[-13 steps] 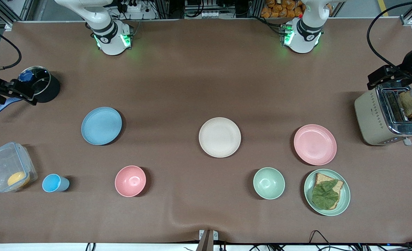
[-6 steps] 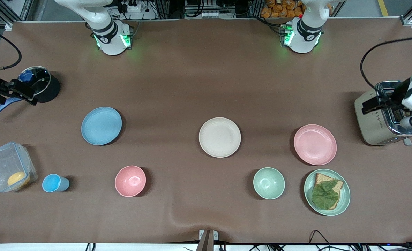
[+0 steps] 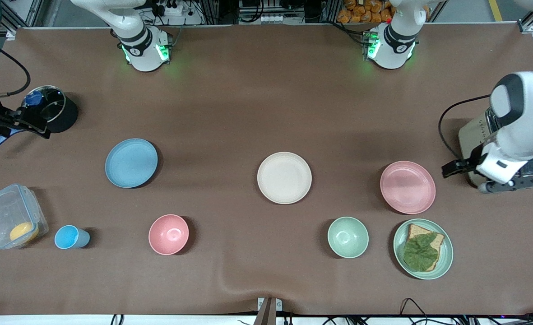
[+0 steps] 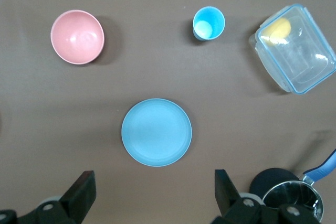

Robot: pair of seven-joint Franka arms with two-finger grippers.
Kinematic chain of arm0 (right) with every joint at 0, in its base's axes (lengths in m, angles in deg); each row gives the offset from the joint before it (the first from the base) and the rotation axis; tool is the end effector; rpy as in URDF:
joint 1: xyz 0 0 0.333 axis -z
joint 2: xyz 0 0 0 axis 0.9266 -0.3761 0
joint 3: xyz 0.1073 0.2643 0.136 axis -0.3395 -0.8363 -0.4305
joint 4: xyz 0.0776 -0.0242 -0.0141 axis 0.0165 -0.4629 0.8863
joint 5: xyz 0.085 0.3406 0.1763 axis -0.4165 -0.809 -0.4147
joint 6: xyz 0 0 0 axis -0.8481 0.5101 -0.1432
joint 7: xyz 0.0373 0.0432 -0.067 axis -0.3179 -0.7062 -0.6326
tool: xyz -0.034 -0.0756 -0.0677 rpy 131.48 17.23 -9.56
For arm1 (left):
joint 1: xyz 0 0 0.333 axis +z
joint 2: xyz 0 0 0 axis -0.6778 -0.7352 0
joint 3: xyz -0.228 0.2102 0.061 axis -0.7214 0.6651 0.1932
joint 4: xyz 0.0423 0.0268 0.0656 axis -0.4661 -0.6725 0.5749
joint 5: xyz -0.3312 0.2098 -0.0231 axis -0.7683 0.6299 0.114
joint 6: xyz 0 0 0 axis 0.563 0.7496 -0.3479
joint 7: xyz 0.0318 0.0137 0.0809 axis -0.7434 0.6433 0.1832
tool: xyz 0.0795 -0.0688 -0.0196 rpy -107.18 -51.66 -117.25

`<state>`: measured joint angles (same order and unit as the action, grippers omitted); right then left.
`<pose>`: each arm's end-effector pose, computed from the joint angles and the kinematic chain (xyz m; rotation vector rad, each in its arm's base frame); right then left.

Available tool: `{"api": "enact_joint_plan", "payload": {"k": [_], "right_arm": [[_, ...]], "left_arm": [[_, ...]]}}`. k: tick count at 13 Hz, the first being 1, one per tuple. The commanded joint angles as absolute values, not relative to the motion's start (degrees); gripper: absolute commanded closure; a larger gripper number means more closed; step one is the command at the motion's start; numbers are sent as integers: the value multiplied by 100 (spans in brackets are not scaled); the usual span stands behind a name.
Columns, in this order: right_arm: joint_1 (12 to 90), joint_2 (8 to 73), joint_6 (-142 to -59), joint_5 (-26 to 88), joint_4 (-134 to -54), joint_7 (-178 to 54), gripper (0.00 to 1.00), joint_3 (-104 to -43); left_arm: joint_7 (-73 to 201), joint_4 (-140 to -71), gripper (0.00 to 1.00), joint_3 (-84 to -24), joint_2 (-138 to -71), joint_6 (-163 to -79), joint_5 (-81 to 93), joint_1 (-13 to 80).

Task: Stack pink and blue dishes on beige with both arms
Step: 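Reach the left gripper to the pink plate while the right gripper reaches the blue plate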

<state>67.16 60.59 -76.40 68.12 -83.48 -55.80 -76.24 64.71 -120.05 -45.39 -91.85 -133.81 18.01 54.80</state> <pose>0.5770 -0.0206 0.6024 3.1324 -0.0858 -0.0219 0.5976 0.0319 0.3530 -3.1292 -0.2144 -0.0646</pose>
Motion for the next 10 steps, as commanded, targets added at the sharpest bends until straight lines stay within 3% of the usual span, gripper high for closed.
{"api": "enact_joint_plan", "payload": {"k": [1,4,10], "right_arm": [[6948,5469,-7383,6891,-8268,-5571,0,-7645],[7107,4957,-7451,6864,-8609,-5624,0,-7653],[7564,4939,-9558,6540,-10428,-6686,0,-7653]], "left_arm": [[6501,-12360,0,-4580,-9440,-13901,1793,5586],[6501,-12386,0,-4571,-9985,-14314,1802,5761],[6501,-12368,0,-4571,-10434,-14604,1802,5911]]}}
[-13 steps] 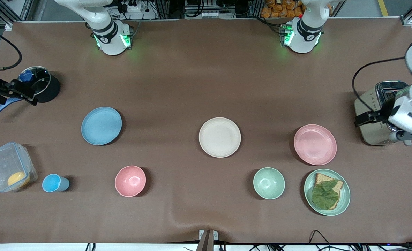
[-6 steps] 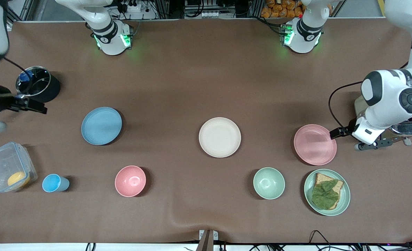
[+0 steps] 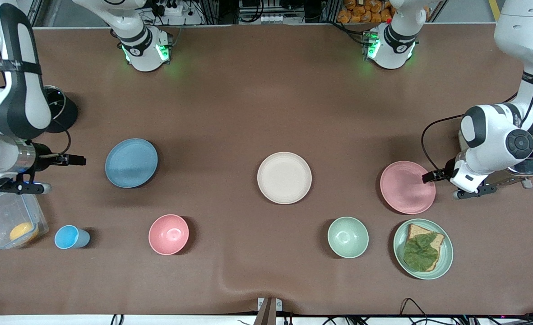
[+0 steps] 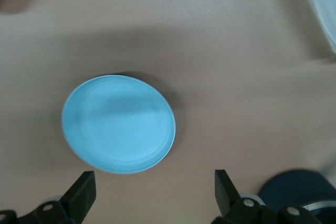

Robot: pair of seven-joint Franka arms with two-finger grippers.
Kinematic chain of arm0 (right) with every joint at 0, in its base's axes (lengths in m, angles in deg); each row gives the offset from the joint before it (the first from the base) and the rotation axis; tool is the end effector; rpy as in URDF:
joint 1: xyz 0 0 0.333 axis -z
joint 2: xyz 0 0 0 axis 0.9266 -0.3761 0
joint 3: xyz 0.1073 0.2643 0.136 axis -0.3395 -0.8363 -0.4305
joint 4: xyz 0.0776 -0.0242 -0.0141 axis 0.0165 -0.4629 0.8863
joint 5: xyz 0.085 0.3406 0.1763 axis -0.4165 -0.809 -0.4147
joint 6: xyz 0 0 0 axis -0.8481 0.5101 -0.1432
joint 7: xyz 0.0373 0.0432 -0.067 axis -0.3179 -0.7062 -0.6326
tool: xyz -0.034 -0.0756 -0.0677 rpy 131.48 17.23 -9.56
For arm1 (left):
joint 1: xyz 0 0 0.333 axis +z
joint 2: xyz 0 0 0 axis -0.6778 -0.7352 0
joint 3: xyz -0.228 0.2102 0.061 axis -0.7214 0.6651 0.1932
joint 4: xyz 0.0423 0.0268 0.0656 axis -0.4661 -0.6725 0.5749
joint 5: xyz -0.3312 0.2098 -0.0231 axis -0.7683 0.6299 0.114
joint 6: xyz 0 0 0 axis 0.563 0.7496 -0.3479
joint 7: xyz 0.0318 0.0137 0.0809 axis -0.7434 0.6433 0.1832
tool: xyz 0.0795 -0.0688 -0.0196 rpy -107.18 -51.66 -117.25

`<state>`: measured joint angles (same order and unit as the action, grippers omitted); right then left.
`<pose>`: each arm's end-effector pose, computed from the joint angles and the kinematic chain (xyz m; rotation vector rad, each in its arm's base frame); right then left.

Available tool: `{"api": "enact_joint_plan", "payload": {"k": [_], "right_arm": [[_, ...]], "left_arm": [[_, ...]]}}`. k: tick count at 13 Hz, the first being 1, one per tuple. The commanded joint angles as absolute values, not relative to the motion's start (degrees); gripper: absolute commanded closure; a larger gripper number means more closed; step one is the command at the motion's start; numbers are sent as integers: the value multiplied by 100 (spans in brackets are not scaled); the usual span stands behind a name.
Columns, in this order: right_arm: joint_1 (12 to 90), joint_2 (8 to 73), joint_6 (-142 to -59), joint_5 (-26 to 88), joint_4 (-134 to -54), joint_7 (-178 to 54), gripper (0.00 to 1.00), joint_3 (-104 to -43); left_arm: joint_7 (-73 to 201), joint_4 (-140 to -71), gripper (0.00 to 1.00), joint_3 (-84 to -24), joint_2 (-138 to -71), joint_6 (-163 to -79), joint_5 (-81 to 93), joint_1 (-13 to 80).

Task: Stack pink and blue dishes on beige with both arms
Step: 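Carry the pink plate toward the beige plate while the right gripper lifts the blue plate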

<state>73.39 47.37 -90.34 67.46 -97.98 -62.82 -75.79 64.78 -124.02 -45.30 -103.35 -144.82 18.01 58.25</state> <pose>0.5976 -0.0896 0.3654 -3.0938 0.0794 0.3940 0.5844 0.0640 0.2230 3.0918 0.3092 -0.0526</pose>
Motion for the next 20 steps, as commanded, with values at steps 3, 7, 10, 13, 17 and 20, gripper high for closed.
{"api": "enact_joint_plan", "payload": {"k": [3,7,10,13,17,20], "right_arm": [[7617,4904,-10682,6259,-11297,-7169,0,-7653],[7643,4518,-11485,6188,-11678,-7645,0,-7653],[7652,4202,-11731,6188,-11678,-7803,0,-7662],[7652,3981,-11864,6179,-11661,-7857,0,-7680],[7626,3867,-11855,6179,-11652,-7848,15,-7689],[7626,3831,-11811,6170,-11634,-7839,92,-7697]], "left_arm": [[6501,-12360,0,-4571,-10505,-14649,1802,5946],[6501,-12342,13,-4571,-10655,-14763,1802,6017],[6501,-12316,31,-4580,-10760,-14798,1802,6025],[6510,-12316,52,-4580,-10769,-14807,1793,6034],[6510,-12307,100,-4589,-10760,-14807,1706,6052],[6466,-12315,100,-4659,-10577,-14772,1618,6043]]}}
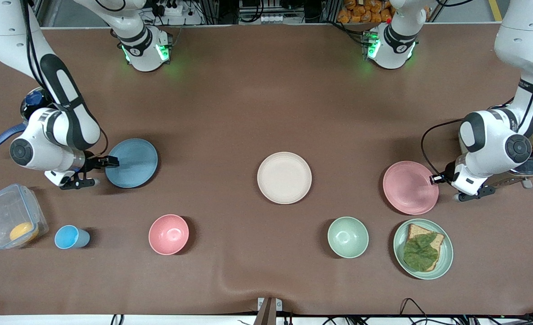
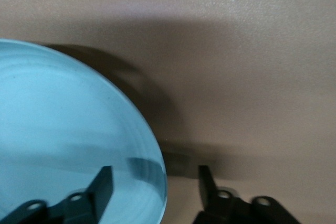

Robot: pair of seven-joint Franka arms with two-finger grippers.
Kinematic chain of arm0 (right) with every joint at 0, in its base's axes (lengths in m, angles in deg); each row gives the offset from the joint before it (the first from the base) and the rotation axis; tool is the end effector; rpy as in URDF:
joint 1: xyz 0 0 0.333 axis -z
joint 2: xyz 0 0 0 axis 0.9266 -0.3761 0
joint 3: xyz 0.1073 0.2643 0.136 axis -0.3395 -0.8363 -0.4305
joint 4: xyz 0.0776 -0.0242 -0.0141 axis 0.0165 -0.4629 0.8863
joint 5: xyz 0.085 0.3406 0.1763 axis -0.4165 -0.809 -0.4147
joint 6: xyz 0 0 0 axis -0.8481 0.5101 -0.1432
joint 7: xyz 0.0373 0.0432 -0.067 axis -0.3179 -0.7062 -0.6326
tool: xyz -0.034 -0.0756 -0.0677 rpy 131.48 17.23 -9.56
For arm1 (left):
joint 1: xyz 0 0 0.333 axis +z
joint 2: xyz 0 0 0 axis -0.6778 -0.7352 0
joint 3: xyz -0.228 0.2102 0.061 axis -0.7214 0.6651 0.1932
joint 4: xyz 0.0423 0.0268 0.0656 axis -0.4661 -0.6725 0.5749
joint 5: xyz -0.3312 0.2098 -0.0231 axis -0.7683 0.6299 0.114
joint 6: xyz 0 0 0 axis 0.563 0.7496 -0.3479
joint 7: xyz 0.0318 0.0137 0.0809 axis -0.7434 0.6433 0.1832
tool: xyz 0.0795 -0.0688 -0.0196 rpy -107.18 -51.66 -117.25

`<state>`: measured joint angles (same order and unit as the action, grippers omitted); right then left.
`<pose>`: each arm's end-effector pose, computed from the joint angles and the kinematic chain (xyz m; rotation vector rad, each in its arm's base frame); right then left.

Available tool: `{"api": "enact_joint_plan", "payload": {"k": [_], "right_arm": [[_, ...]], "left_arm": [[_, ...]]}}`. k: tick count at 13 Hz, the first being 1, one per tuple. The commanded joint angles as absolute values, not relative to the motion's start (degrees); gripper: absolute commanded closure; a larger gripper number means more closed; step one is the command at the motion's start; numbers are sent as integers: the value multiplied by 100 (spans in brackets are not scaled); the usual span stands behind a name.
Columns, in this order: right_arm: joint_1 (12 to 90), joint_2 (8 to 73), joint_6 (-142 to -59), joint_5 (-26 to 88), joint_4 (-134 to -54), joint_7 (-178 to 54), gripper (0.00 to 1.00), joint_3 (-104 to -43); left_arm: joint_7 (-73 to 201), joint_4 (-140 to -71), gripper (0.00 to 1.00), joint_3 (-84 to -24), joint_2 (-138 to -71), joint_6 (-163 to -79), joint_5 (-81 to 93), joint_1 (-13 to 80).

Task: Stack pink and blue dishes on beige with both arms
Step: 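Carry the pink plate toward the beige plate while the right gripper lifts the blue plate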

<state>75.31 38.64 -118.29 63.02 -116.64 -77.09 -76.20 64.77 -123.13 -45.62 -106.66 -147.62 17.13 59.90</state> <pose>0.5401 -0.0972 0.1780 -3.0231 -0.1675 0.3446 0.5870 0.0777 0.1996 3.0632 0.3665 -0.0398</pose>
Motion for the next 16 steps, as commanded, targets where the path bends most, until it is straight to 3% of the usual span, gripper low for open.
{"api": "enact_joint_plan", "payload": {"k": [1,4,7,11,16], "right_arm": [[7617,3831,-11794,6127,-11626,-7830,100,-7697],[7573,3822,-11759,6003,-11591,-7830,100,-7706],[7555,3770,-10936,6003,-11057,-7795,100,-7697],[7555,3752,-9959,6003,-10396,-7778,100,-7697],[7555,3752,-9220,6012,-9799,-7769,100,-7689]], "left_arm": [[6466,-12342,100,-4790,-10436,-14711,1496,6043],[6466,-12307,100,-5220,-9901,-13914,742,6034],[6684,-12307,100,-5720,-9583,-13490,431,6025],[7719,-12158,100,-6679,-9714,-13462,422,5894],[8565,-11877,100,-6751,-10038,-13646,484,5121]]}}
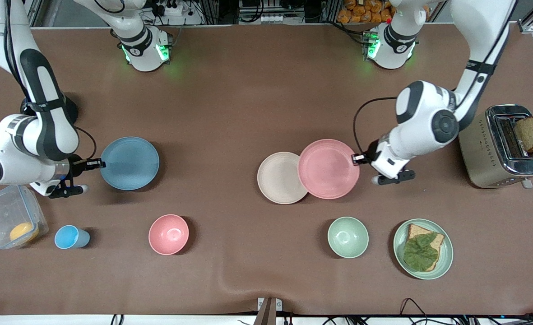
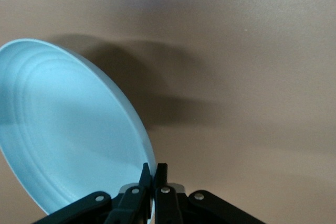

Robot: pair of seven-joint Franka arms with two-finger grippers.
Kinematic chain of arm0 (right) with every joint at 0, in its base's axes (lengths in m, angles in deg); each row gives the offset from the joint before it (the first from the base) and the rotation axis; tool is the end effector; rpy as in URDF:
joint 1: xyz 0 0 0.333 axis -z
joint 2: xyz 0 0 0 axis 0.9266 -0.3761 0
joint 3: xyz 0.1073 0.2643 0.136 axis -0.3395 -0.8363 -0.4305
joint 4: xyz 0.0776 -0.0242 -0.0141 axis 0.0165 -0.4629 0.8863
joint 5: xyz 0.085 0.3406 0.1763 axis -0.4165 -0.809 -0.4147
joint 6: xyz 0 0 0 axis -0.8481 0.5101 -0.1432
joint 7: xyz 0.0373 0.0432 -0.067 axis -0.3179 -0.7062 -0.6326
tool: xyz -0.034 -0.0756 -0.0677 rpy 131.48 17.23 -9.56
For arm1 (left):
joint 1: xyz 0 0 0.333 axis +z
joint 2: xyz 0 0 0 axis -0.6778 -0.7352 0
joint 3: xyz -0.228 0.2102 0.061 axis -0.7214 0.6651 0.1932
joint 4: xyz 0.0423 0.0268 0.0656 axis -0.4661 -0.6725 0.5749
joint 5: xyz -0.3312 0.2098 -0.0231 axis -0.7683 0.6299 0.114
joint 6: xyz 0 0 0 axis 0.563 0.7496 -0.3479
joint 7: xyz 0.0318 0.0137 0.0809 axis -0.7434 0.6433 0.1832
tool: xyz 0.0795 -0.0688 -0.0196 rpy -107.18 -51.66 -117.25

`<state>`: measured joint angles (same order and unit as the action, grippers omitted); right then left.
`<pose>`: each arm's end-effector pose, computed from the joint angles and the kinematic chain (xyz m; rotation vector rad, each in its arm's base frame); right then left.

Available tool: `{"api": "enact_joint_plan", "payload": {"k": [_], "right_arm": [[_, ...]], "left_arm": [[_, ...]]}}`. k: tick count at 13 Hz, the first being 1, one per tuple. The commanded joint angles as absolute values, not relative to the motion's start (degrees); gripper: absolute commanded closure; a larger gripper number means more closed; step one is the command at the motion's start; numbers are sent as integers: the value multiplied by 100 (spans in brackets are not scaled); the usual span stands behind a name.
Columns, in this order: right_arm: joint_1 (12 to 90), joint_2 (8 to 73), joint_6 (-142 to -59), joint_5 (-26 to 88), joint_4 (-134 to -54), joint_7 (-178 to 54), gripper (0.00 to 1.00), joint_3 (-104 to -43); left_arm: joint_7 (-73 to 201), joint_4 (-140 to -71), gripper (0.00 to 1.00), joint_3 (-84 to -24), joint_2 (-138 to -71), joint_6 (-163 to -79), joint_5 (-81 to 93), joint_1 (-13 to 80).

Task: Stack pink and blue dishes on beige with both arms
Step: 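Lower the pink plate onto the beige plate while the right gripper holds the blue plate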

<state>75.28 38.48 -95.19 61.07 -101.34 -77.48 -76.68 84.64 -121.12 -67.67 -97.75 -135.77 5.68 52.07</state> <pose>0.5878 -0.0918 0.2525 -2.9115 -0.1861 0.5130 0.5548 -0.2204 0.3135 2.8591 0.2992 -0.1873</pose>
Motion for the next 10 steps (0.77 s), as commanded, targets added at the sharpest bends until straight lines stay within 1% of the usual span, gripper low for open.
{"api": "enact_joint_plan", "payload": {"k": [1,4,7,10], "right_arm": [[7555,3752,-9088,6012,-9658,-7777,100,-7689],[7555,3752,-8832,6012,-9455,-7777,100,-7689],[7547,3761,-8648,6012,-9297,-7769,100,-7689],[7433,3761,-8463,6003,-9156,-7638,100,-7689]], "left_arm": [[8706,-11763,100,-6742,-10205,-13734,492,4955],[8996,-11674,100,-6733,-10636,-14252,676,4620],[9269,-11394,100,-6725,-11093,-14376,1062,4409],[9322,-11358,100,-6698,-11331,-14640,1275,4355]]}}
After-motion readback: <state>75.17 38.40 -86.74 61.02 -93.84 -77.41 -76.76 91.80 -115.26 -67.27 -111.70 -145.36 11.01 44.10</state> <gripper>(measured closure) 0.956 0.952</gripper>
